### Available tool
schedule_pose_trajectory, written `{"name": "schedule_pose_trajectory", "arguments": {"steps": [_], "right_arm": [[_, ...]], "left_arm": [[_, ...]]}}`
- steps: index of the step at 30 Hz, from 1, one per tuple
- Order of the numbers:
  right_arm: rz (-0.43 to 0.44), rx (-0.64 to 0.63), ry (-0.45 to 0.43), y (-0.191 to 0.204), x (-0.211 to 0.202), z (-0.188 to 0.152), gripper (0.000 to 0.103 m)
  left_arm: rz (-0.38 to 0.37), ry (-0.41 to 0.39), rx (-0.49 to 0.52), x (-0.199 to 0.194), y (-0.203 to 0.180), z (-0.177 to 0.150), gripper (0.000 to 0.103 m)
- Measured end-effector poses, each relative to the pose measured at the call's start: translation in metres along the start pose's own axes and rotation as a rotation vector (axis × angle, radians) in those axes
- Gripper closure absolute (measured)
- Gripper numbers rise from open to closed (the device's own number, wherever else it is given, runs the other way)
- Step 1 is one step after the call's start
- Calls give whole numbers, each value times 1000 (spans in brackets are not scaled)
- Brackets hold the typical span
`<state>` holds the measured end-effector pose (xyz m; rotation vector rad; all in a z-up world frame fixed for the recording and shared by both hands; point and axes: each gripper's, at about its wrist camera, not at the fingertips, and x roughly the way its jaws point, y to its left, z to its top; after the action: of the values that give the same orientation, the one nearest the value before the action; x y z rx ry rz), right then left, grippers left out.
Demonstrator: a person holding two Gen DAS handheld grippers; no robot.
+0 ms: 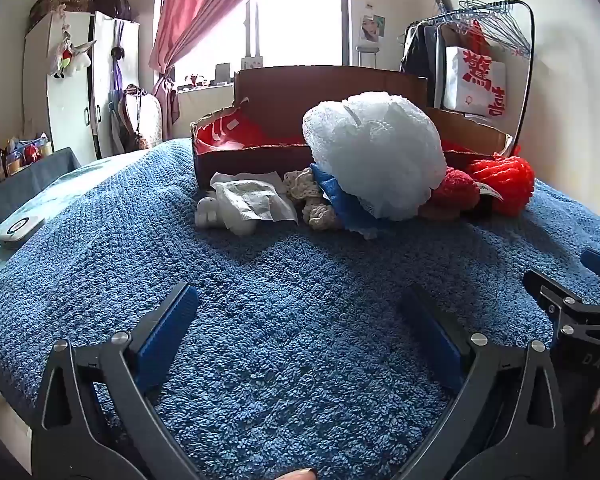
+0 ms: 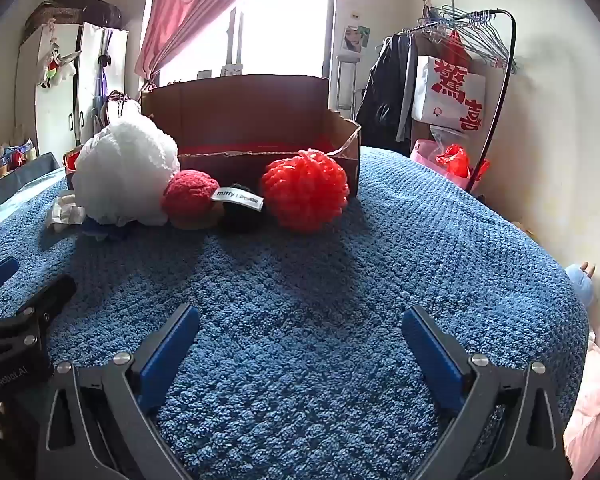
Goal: Organize soft objects
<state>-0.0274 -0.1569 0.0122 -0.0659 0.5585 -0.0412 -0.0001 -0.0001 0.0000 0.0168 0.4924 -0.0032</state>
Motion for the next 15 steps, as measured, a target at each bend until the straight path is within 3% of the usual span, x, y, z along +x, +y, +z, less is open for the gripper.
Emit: {"name": "schedule_pose_trajectory", "arguments": {"steps": [15], "right_arm": [[4,6,4,0,0,0,0]], "left_arm": [[-2,7,-5,0,0,0,0]]}}
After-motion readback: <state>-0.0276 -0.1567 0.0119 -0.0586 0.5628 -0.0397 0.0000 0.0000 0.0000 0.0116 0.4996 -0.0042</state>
